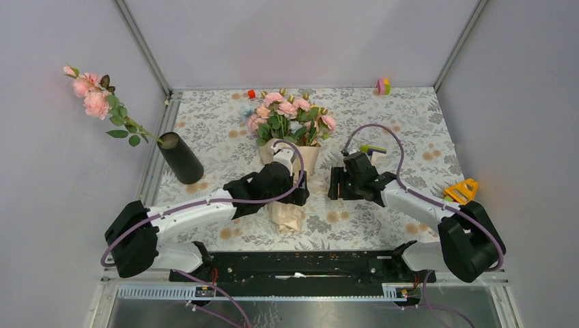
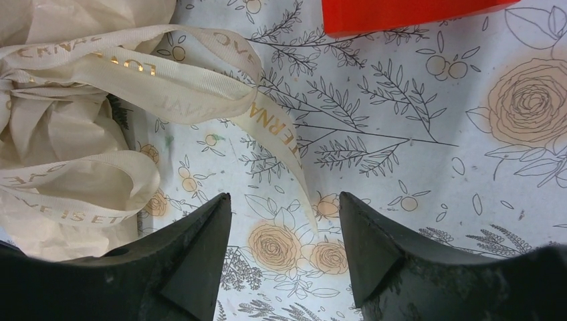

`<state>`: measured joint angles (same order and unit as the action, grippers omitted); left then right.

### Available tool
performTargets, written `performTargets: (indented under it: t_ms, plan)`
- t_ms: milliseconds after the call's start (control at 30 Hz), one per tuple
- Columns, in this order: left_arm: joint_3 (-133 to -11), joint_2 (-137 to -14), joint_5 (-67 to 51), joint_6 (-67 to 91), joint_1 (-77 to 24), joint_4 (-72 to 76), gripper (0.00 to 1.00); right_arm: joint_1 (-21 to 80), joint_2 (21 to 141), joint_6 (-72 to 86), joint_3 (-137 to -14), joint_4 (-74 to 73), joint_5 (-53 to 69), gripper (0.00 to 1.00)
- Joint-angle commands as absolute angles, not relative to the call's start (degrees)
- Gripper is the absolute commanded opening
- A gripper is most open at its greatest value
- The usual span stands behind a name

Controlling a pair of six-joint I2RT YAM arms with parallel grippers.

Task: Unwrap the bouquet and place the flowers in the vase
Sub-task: Untie the ribbon from the wrapping paper.

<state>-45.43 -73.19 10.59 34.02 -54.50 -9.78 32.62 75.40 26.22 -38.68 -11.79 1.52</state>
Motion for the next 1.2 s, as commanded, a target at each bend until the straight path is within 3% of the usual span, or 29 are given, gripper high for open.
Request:
performTargets:
  t_ms: [0,300,600,733,933,1167]
  plan:
    - [-49.4,-75.4,16.6,33.5,-55.5,-12.4,0.87,32.3,76.2,27.6,-37.8,-9.8,2.8,0.66]
    - [-49.8,-78.6,18.7,33.8,-55.5,-13.8,0.89,32.3,78.4,27.5,-37.5,-9.9,2.6,0.6]
    - [-46.9,-75.5,17.1,34.2,-55.1,-10.1,0.93,32.4,81.6,28.3,-38.4,-9.8,3.1,0.47]
    - [-45.9,-74.6,15.4,34.6,-54.2,-9.1,0.94,32.4,83.2,28.2,-39.0,-9.7,3.5,0.34]
    - [-43.1,-72.0,10.0,35.4,-49.5,-6.9,0.95,32.4,82.6,28.6,-39.3,-11.5,0.6,0.01]
    - [-39.1,-64.6,9.0,30.6,-44.1,-10.5,0.95,32.4,81.9,28.2,-40.4,-13.6,-2.8,0.0]
